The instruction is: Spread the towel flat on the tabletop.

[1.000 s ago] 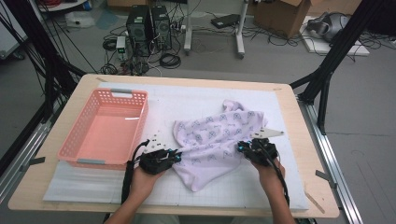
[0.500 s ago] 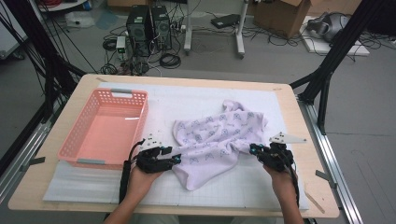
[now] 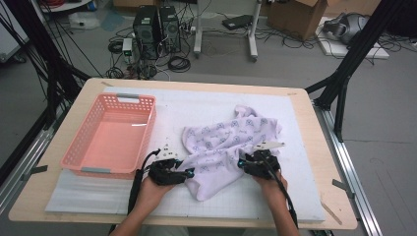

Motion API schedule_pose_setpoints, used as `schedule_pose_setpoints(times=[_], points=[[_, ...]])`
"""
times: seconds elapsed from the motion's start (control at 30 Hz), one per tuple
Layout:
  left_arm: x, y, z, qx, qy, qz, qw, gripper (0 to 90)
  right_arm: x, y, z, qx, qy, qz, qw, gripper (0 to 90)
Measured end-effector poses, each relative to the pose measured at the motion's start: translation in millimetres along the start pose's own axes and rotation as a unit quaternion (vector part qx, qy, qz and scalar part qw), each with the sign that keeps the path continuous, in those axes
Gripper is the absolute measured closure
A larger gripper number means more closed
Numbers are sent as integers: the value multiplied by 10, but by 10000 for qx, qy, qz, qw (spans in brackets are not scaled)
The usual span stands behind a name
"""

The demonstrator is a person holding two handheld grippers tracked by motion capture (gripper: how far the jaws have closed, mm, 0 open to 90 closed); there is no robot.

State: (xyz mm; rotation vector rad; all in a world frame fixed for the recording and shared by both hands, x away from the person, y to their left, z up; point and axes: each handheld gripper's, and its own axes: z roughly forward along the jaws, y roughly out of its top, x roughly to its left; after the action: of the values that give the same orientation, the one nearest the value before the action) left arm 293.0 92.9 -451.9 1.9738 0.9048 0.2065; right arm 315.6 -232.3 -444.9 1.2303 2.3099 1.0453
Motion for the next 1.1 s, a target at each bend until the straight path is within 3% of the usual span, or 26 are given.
schedule_pose_setpoints(times=[0.03, 0.07, 0.1, 0.13, 0.23, 0.37, 0.57, 0.67, 0.73, 0.8, 0.87, 0.93, 1.0, 1.1], points=[[-12, 0, 2, 21, 26, 41, 10000, 628, 36, 12, 6, 19, -75, -131, 9999, 711], [-16, -1, -4, 63, 66, 101, 9999, 713, 38, 15, 1, 55, 69, -141, 9999, 813], [-7, -5, -14, 108, 58, 151, 9998, 802, 44, 11, -17, 91, 93, -55, 9999, 841], [3, -9, -25, 111, 12, 120, 9999, 831, 42, 4, -56, 171, 111, -98, 9997, 851], [19, -20, -54, 98, -126, 10, 9999, 841, -13, -89, -245, 311, 81, -135, 9994, 856], [-73, -30, -56, 53, -467, -27, 9989, 841, -145, -330, -618, 247, 177, 117, 9995, 856], [-391, -40, 49, 214, -968, 310, 9946, 840, -184, -650, -1043, 390, 65, 317, 9987, 857], [-491, -69, 99, 330, -1097, 376, 9927, 835, -172, -780, -1181, 572, -36, 390, 9976, 858], [-493, -66, 98, 302, -1162, 315, 9923, 796, -156, -833, -1225, 735, 114, 469, 9961, 837], [-438, -41, 69, 153, -1101, 134, 9937, 605, -145, -838, -1281, 564, 226, 406, 9973, 704], [-361, -13, 14, -101, -952, -8, 9954, 493, -188, -811, -1367, 176, 284, 530, 9980, 659], [-289, 12, -26, -238, -882, -102, 9958, 449, -275, -784, -1448, -287, 240, 695, 9969, 637], [-219, 44, -40, -347, -845, -178, 9957, 446, -376, -773, -1484, -593, 20, 836, 9947, 651], [-155, 88, -24, -438, -716, -271, 9961, 422, -536, -762, -1386, -587, -388, 999, 9925, 654]])
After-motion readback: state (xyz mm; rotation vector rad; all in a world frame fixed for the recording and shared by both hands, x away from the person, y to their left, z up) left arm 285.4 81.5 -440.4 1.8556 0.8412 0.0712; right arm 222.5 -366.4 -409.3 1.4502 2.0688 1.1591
